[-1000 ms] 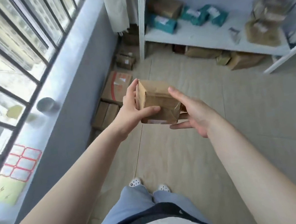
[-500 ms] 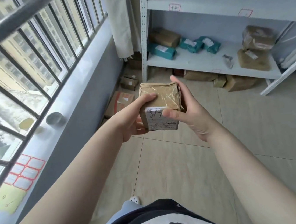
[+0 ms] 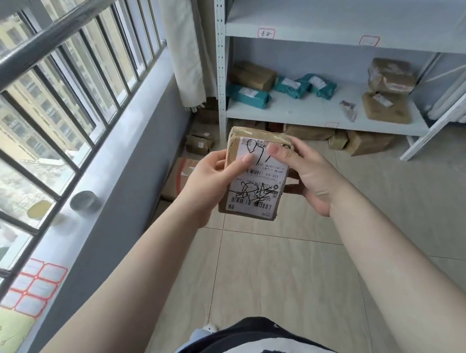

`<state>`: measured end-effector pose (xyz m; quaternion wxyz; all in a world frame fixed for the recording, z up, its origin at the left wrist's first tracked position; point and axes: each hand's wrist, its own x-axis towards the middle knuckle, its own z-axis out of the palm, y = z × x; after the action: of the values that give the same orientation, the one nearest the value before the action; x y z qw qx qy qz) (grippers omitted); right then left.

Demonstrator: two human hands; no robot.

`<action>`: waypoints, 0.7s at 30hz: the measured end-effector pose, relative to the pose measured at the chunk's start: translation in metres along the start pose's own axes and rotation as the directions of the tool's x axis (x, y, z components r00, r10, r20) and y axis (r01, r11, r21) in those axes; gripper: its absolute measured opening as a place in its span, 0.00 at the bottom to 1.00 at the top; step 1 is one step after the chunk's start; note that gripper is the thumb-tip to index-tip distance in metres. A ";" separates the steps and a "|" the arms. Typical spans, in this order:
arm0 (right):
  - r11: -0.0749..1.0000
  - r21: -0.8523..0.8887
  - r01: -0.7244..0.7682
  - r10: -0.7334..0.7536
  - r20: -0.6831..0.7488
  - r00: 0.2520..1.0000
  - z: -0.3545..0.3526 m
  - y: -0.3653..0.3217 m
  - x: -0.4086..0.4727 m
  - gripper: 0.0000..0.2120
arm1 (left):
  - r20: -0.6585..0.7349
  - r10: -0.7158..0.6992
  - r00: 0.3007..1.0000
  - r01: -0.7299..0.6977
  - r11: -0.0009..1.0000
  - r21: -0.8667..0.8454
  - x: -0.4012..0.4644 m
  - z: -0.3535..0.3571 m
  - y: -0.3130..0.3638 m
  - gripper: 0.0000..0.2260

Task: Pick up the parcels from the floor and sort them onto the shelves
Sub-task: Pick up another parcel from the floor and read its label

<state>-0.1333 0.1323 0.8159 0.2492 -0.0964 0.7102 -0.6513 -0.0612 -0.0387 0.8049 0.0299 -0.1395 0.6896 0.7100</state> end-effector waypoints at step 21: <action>0.984 0.158 0.082 -0.040 -0.255 0.966 0.037 -0.003 0.006 0.17 | -0.481 -0.113 0.869 0.102 0.994 -0.049 0.012 0.013 0.009 0.61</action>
<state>-0.1212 0.0964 0.8166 0.1445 -0.0138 0.6753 -0.7231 -0.0772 -0.0286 0.8111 -0.1053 -0.3507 0.6587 0.6573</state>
